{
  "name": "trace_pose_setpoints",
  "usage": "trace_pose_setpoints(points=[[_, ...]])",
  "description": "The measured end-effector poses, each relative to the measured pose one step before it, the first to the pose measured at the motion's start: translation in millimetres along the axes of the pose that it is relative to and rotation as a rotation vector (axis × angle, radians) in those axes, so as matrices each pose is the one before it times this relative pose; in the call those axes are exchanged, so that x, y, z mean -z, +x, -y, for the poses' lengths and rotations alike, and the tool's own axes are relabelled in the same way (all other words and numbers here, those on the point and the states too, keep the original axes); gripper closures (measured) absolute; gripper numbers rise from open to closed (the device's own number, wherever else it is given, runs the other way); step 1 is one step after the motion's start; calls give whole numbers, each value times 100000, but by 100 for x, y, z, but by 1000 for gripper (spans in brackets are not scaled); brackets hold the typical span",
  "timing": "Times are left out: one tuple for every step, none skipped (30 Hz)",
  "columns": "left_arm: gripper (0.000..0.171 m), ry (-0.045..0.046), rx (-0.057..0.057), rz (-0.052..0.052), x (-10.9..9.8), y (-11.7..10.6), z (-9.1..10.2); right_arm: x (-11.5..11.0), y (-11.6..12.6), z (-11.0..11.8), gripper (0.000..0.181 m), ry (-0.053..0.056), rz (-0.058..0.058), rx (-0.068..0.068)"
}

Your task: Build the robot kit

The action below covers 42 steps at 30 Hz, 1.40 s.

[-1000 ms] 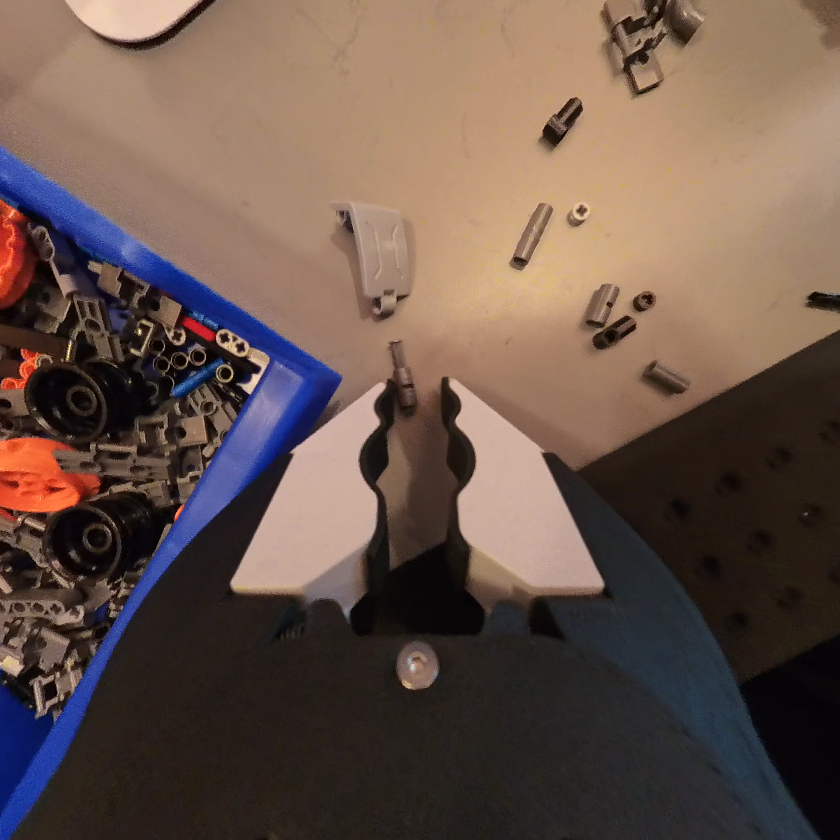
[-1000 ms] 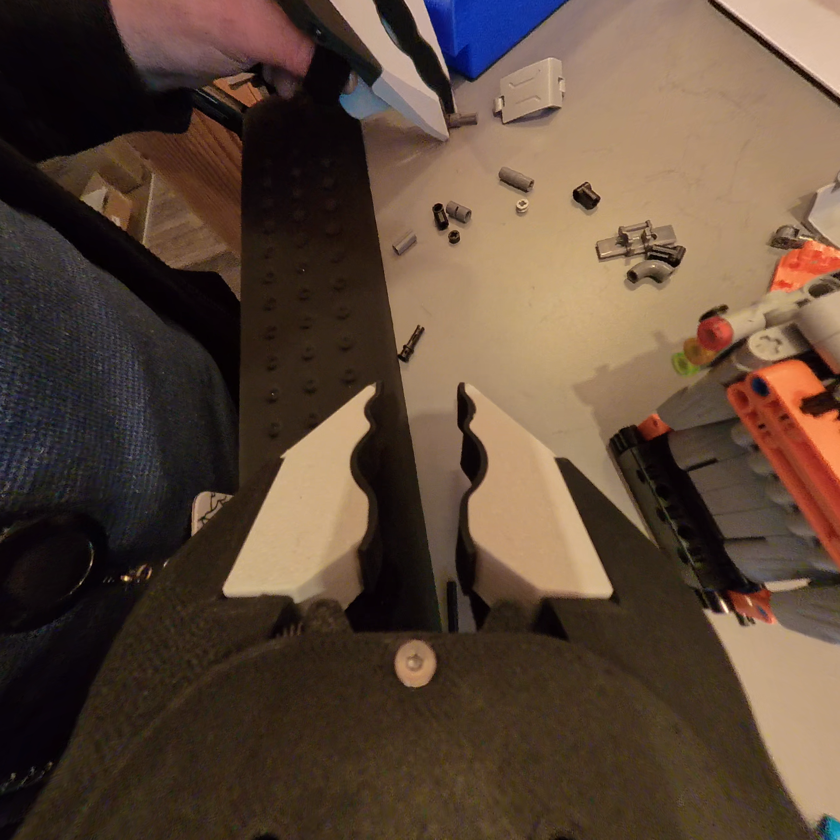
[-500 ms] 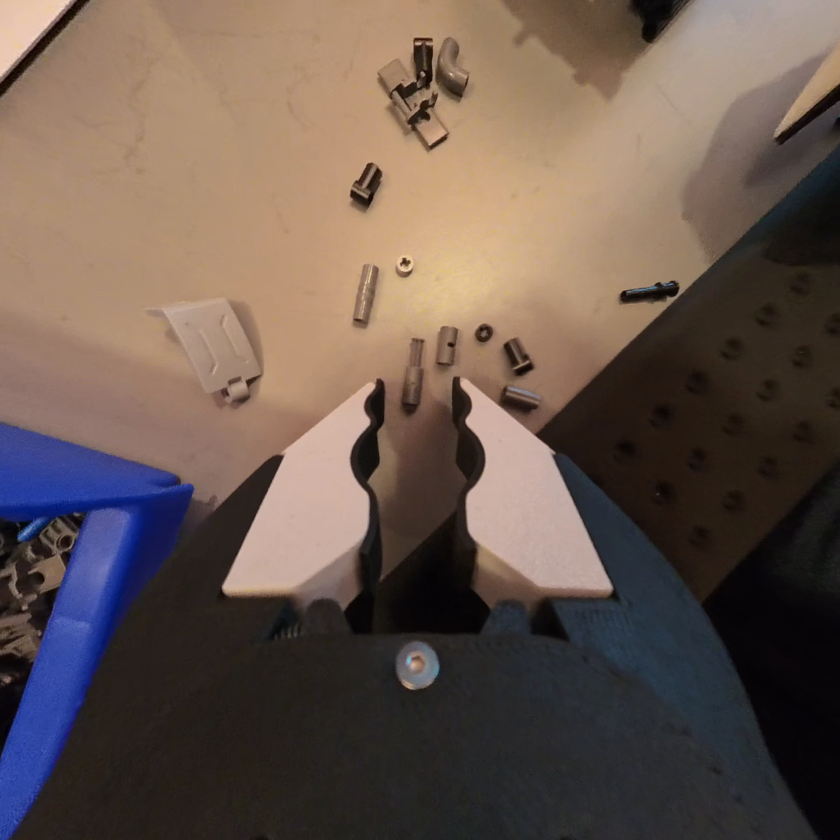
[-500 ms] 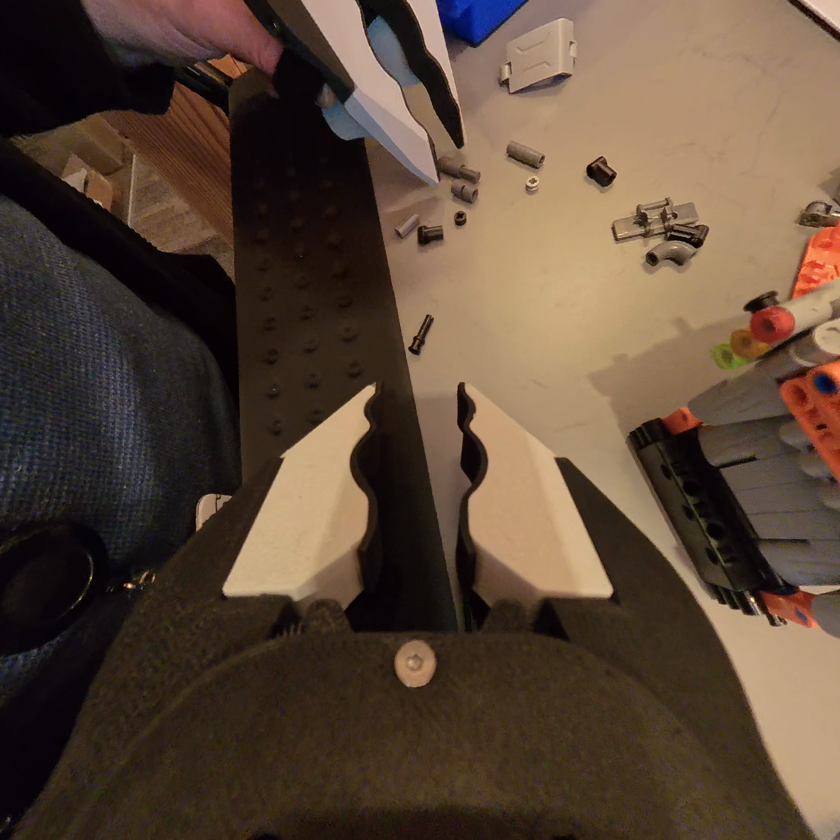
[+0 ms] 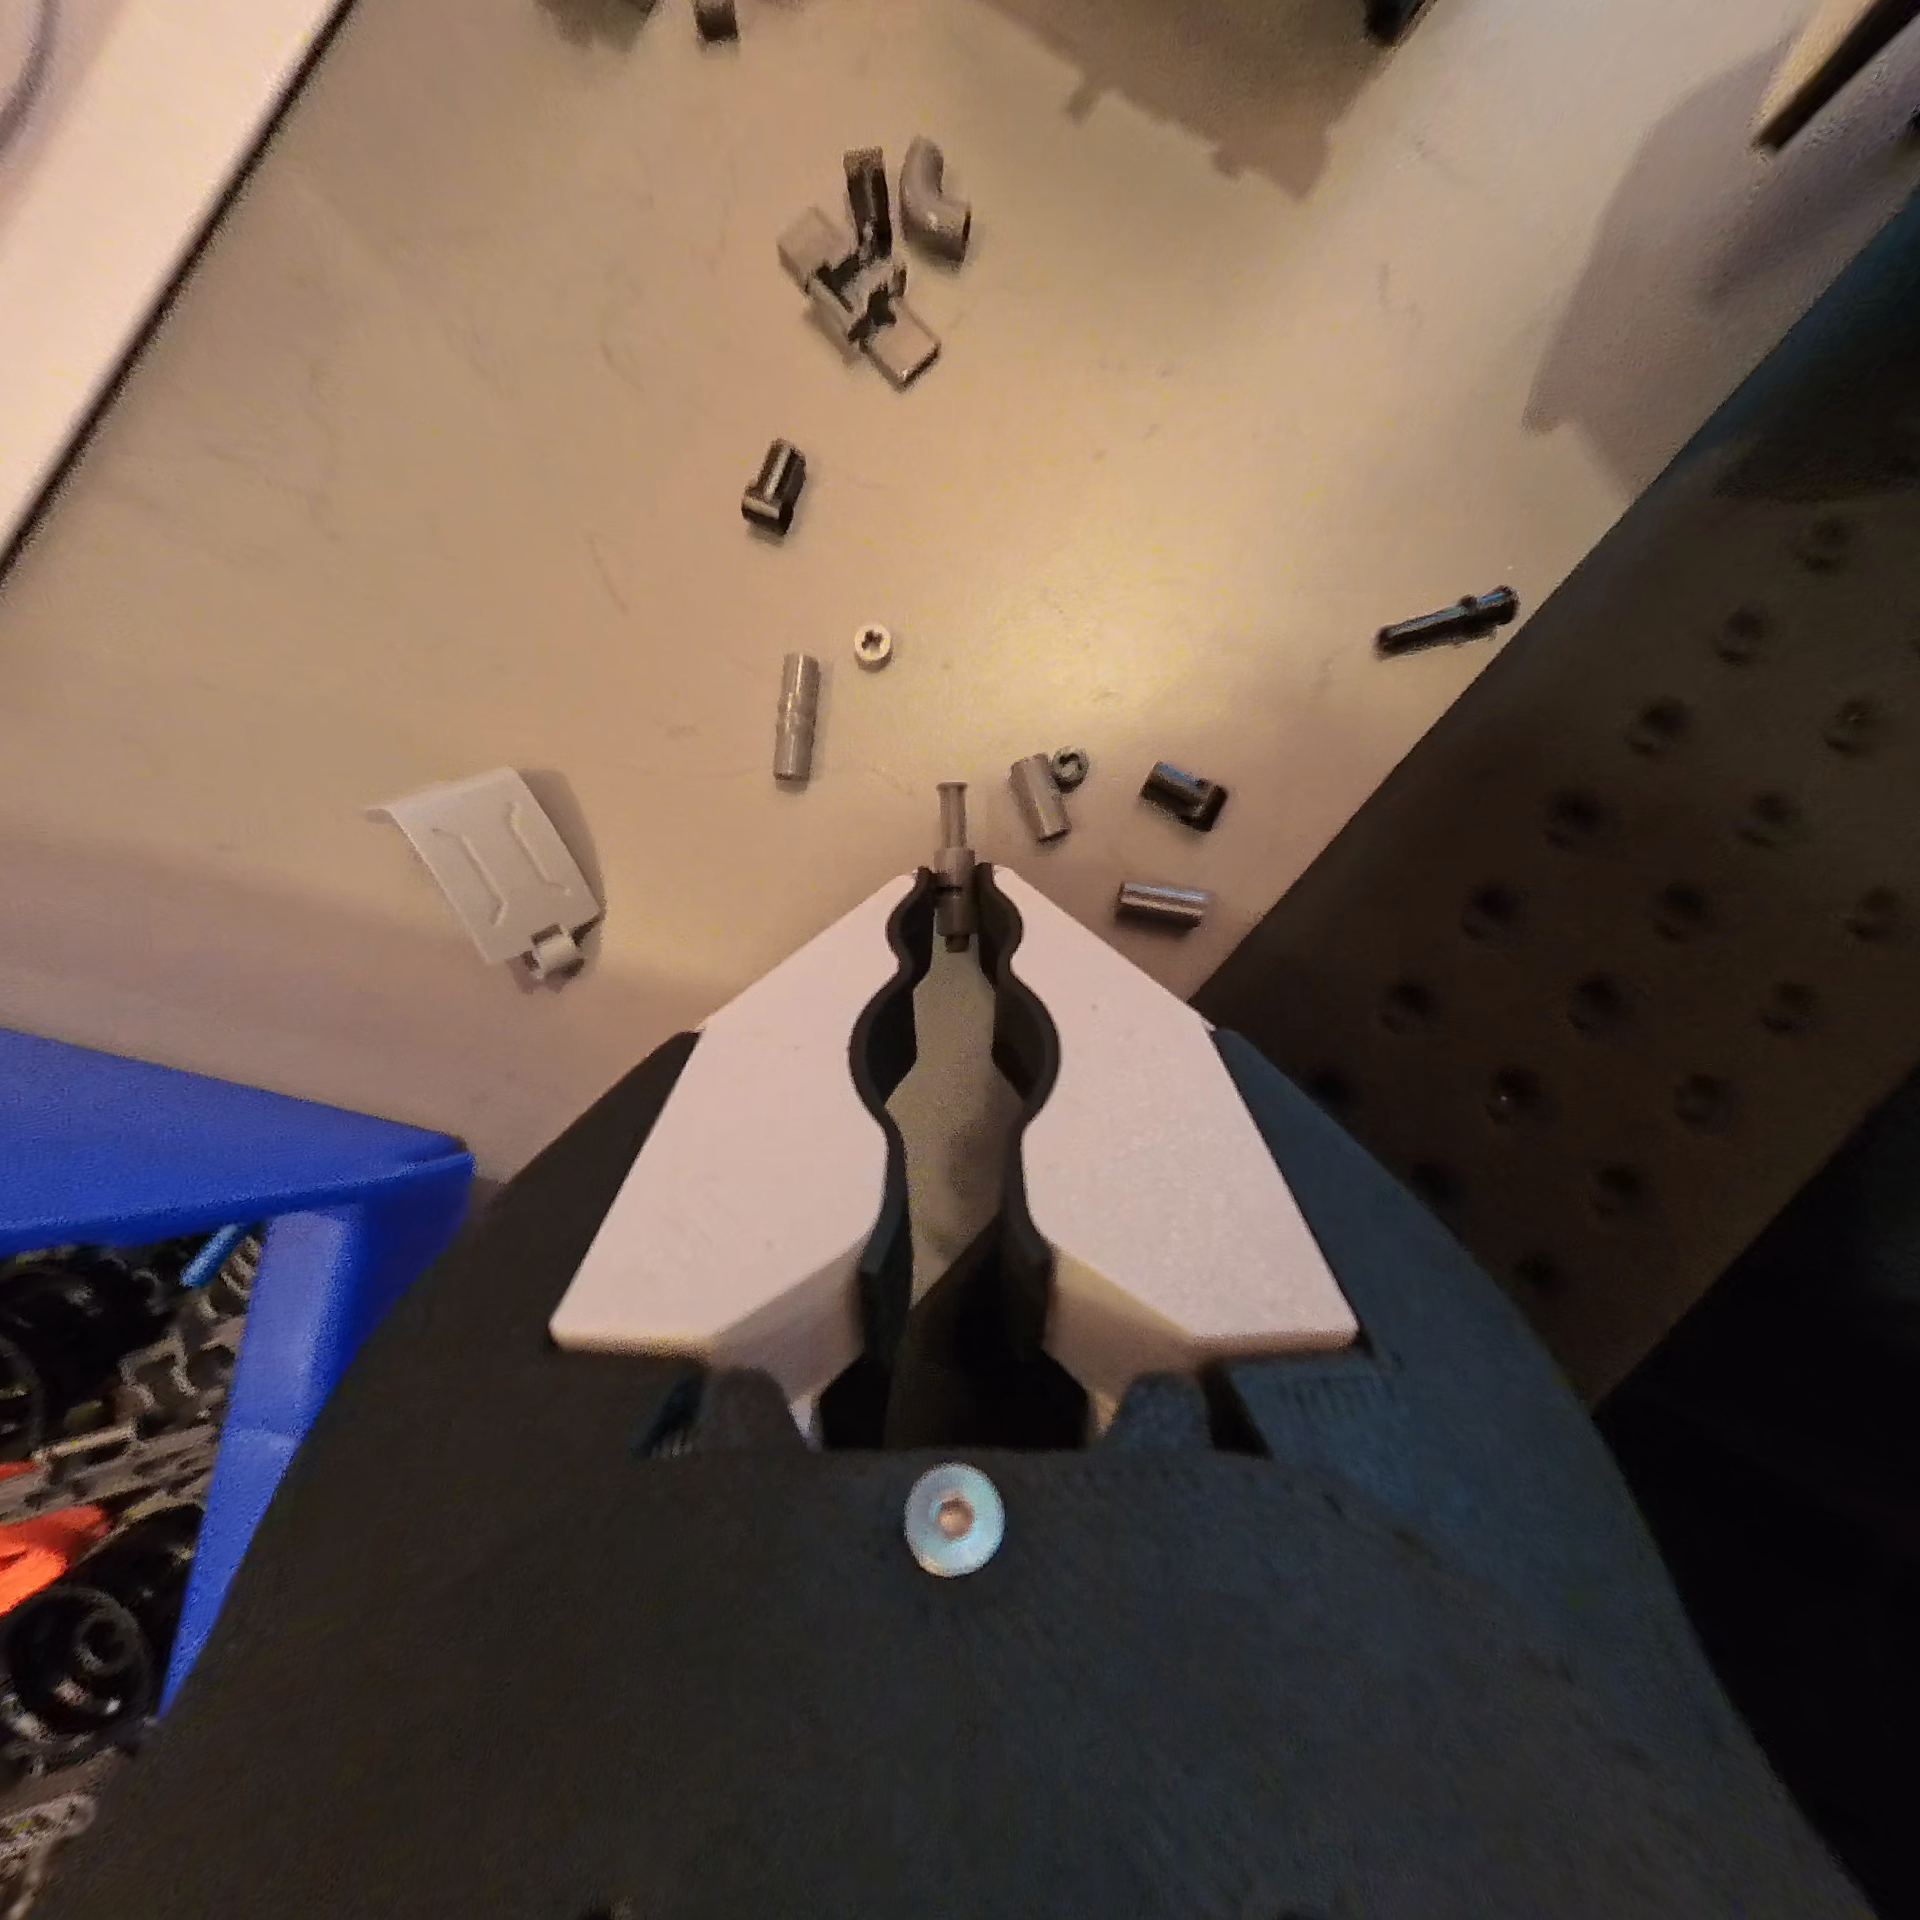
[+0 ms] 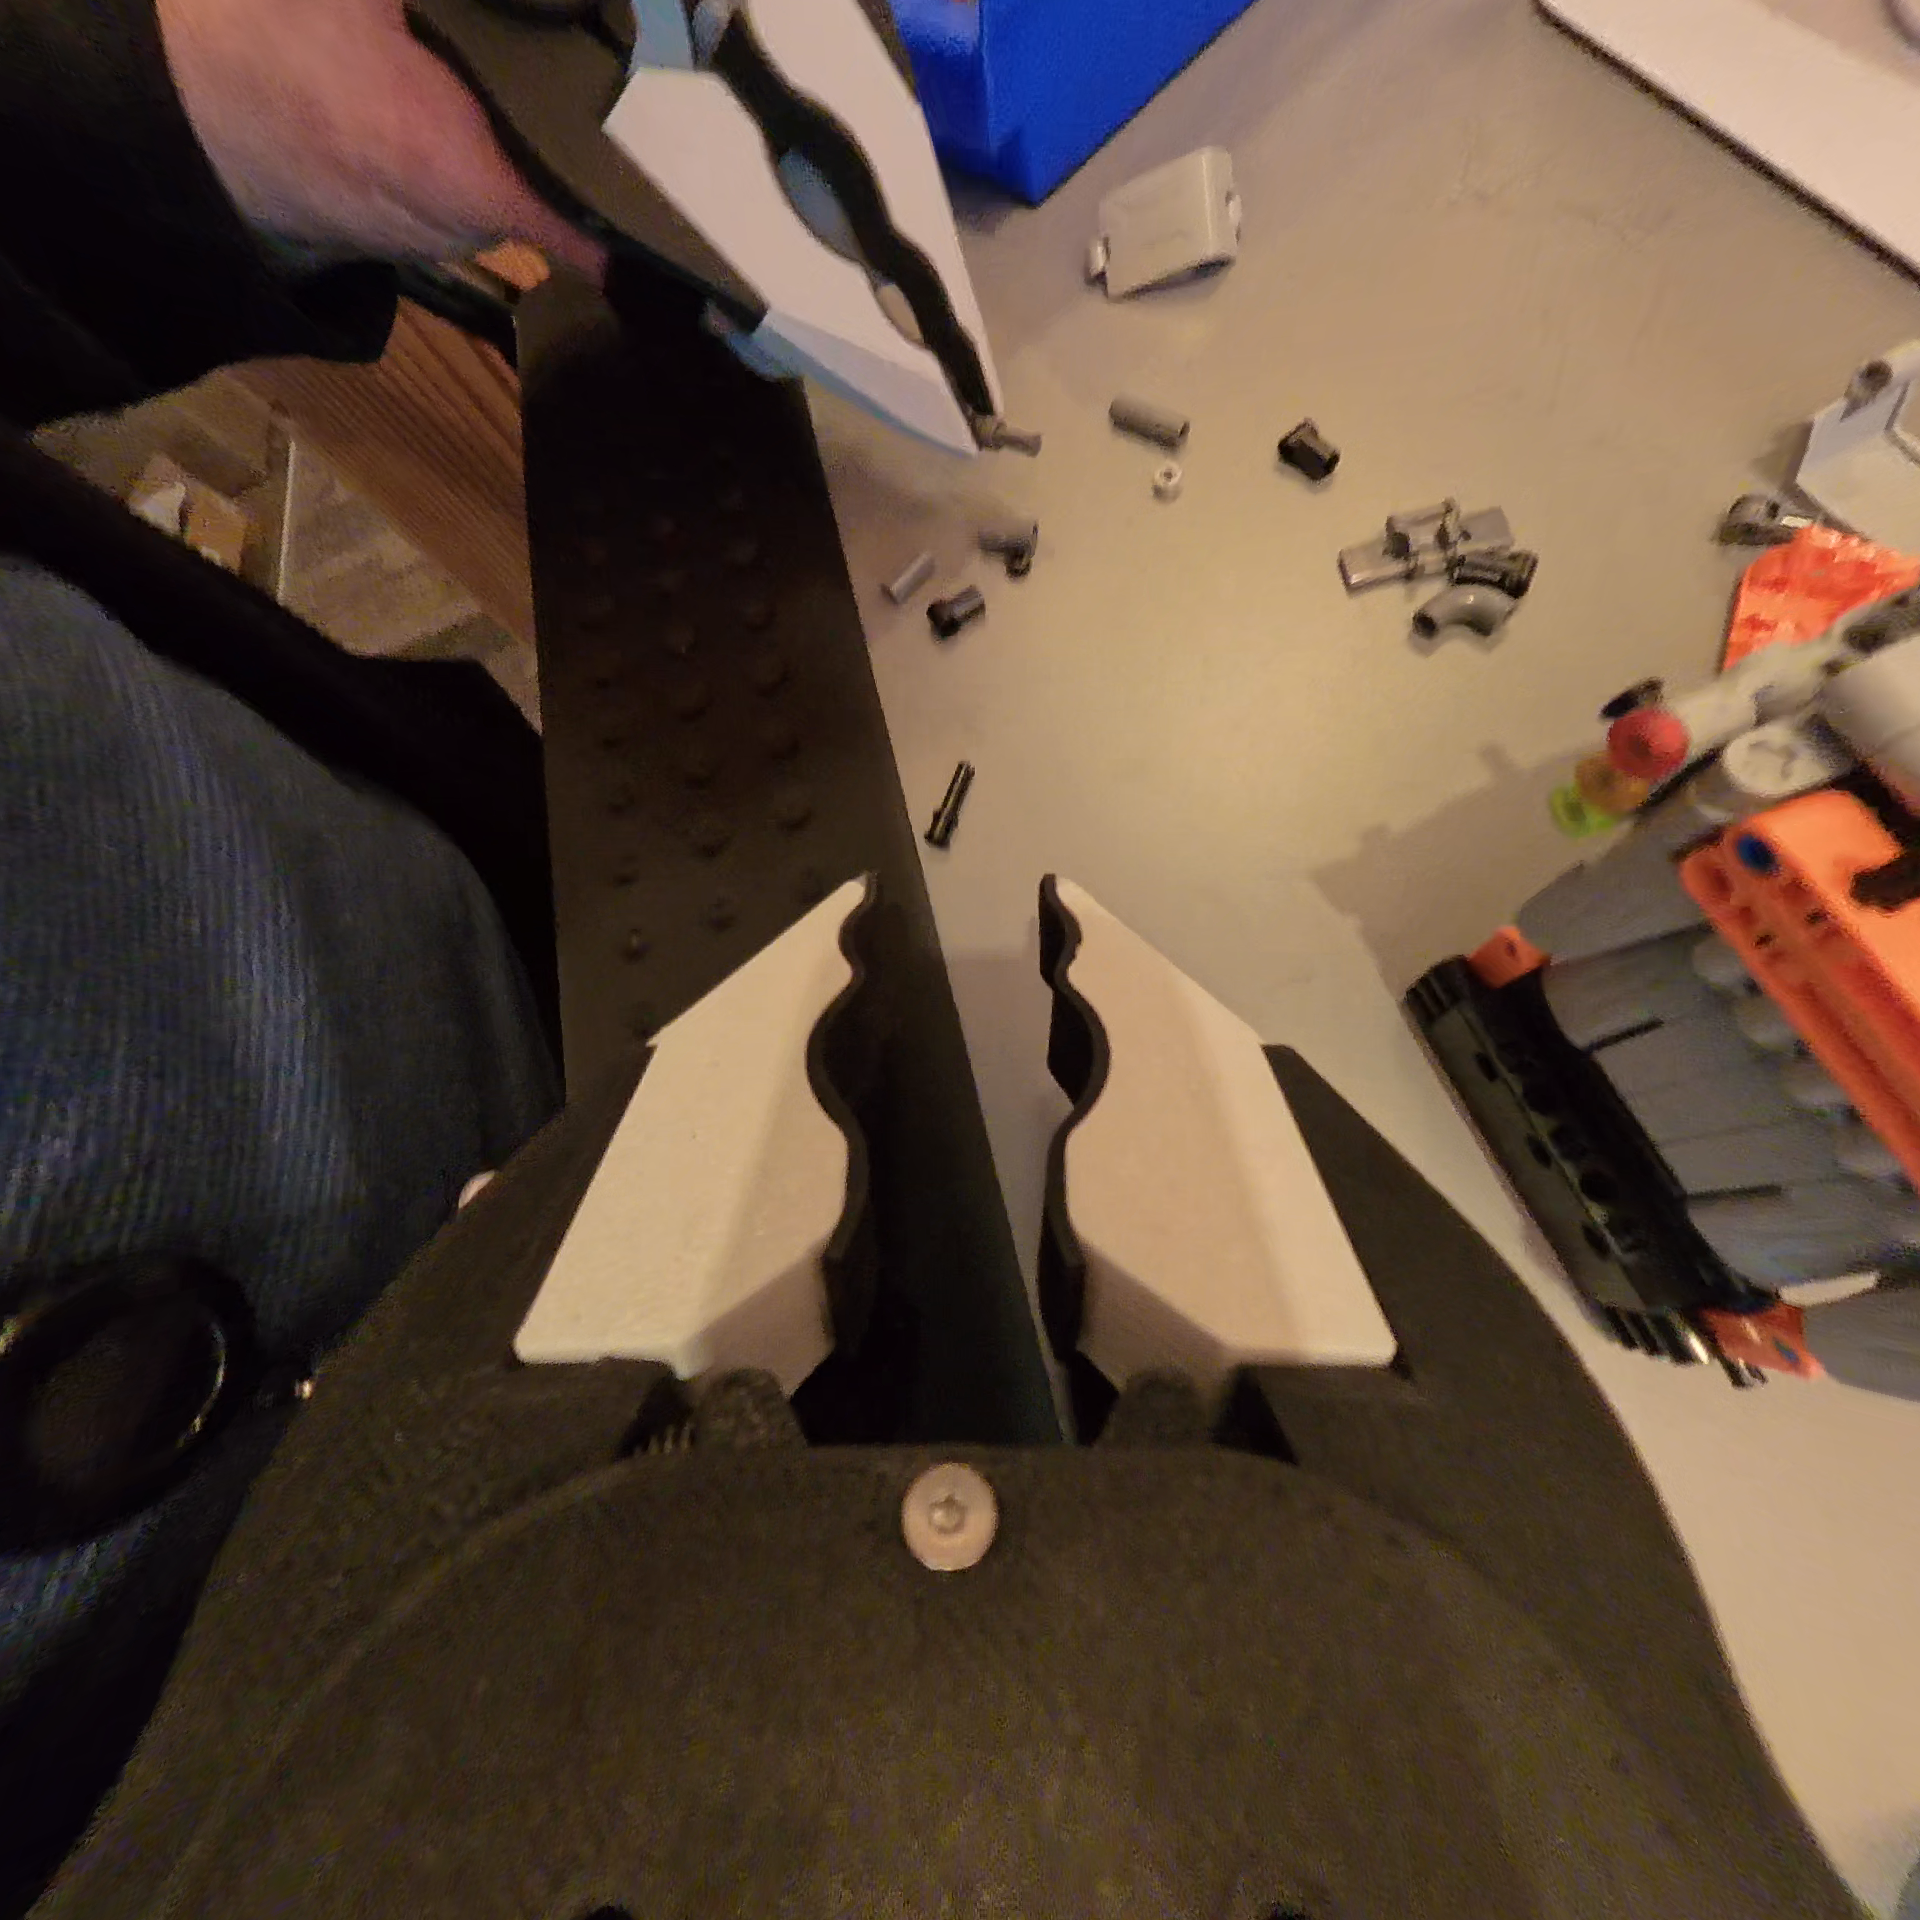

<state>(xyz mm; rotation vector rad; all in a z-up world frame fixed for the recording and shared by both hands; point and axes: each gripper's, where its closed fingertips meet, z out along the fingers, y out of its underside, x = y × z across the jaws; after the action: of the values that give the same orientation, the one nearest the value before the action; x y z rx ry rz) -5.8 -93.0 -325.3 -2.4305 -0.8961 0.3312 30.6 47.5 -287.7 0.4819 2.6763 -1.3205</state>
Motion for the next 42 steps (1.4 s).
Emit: trace_pose_setpoints(points=[[165, 2723, -1833, -211, 389, 189, 628, -175, 19, 591, 155, 1946, -179, -906], [165, 2913, -2530, -37, 348, 239, 770, -252, -47, 635, 156, 2121, 689, -1156], [166, 2328, -3065, 865, 248, 201, 823, -294, 23, 639, 158, 2070, 103, -571], [166, 2351, -3182, -354, 112, 406, 922, -269, 212, 573, 157, 1378, -2024, 2698], [166, 2070, -3810, -3292, -49, 903, 956, -274, 249, 373, 158, -176, -3459, 6978], [166, 110, -5182, -2451, -208, 831, 700, -329, 337, 245, 159, -1314, -3943, 7417], [166, -1260, -5574, -695, -265, 509, 482, -308, 268, 289, 159, -1106, -2896, 5446], [166, -1078, -4316, -2791, -234, 674, 437, -292, -14, 278, 159, -1036, -1046, 5114], [166, -258, -3201, -3161, -167, 673, 495, -263, -5, 119, 158, -1773, -1506, 6026], [166, 704, -2868, -522, -93, 299, 589, -211, 54, 51, 157, -1846, -2045, 6145], [166, 911, -1591, -1386, -87, 359, 590, -187, -143, 83, 156, -1293, -599, 5080], [166, 627, -828, -1689, -133, 344, 468, -205, -339, -24, 156, -1577, 974, 3990], [166, 546, -1052, -79, -120, 123, 381, -237, -263, -222, 157, -2334, 457, 3147], [166, 371, -783, -210, -109, 123, 282, -195, -155, -219, 160, -1849, -192, 2109], [166, 266, -270, -1024, -132, 235, 247, -113, -196, -65, 166, -436, 136, 879], [166, 830, -475, -552, -110, 194, 305, 7, -83, -9, 173, 32, -382, 123], [166, 287, -651, -345, -126, 193, 190, 22, -74, -168, 176, -671, -181, 315], [166, -513, -960, -668, -133, 221, -19, 40, -152, -206, 177, -822, 760, 198], [166, 334, -532, -394, -77, 159, 37, 99, -97, -108, 177, -119, 626, -654], [166, 1160, 489, -290, -25, 54, 120, 142, -36, -50, 176, 480, 417, -1288], [166, 1124, 1271, -1225, -32, 127, 120, 140, -68, -74, 176, 702, 571, -1514], [166, 974, 856, -1104, -31, 110, 135, 101, 15, -175, 177, 243, 92, -1755], [166, 293, -134, -115, -51, -18, 26, 31, 65, -467, 178, -1501, -175, -1562], [165, -1200, -146, -461, -122, -49, -270, 29, 111, -636, 178, -1989, -231, -701], [165, -839, 887, -571, -138, -132, -309, 130, 211, -459, 178, -344, -437, -911], [165, 1256, 1850, -192, -72, -245, 25, 206, 140, -238, 179, 845, 400, -1882], [165, 2394, 2118, -1507, -127, -31, 256, 166, 40, -253, 179, 146, 953, -1906], [166, 97, 1563, -1382, -321, -12, -23, 131, 169, -475, 179, -1370, -378, -1181], [166, -3594, -420, 2677, -371, -556, -558, 123, 333, -659, 179, -1902, -1452, -726], [166, -2643, -1353, 1872, -290, -424, -478, 141, 336, -686, 179, -1569, -1147, -1146], [165, 1171, 1660, -1751, -143, -36, 90, 160, 283, -553, 179, -691, -519, -1333], [166, 1476, 3445, -2064, -143, -133, 164, 180, 252, -396, 179, -120, -422, -1146], [166, -1235, 2215, -68, -251, -363, -166, 113, 183, -380, 179, -526, -154, -1024], [165, -1471, -780, 1569, -263, -408, -195, 26, 64, -384, 179, -982, 384, -679], [165, -1180, -890, 415, -291, -176, -158, -84, -31, -306, 178, -781, 605, -541], [165, -1454, 1404, -1653, -376, 32, -217, -180, -172, -228, 171, -560, 1457, -1160], [165, -2058, 2535, -1386, -427, -75, -311, -203, -156, -259, 157, -1158, 1625, -2010], [163, -487, 799, 505, -270, -238, -106, -64, 10, -181, 145, -763, 621, -1891], [157, 632, -25, -1059, -124, 103, 65, 194, 128, 0, 139, 692, -266, -1413], [150, -227, 1476, -1255, -107, 46, -40, 443, 194, 78, 140, 1495, -504, -1295], [140, -1415, 2641, 328, -117, -297, -230, 632, 268, -16, 142, 1417, -658, -1009], [131, -31, 1235, 1516, 66, -453, 15, 850, 428, -59, 144, 1853, -1395, -835]])
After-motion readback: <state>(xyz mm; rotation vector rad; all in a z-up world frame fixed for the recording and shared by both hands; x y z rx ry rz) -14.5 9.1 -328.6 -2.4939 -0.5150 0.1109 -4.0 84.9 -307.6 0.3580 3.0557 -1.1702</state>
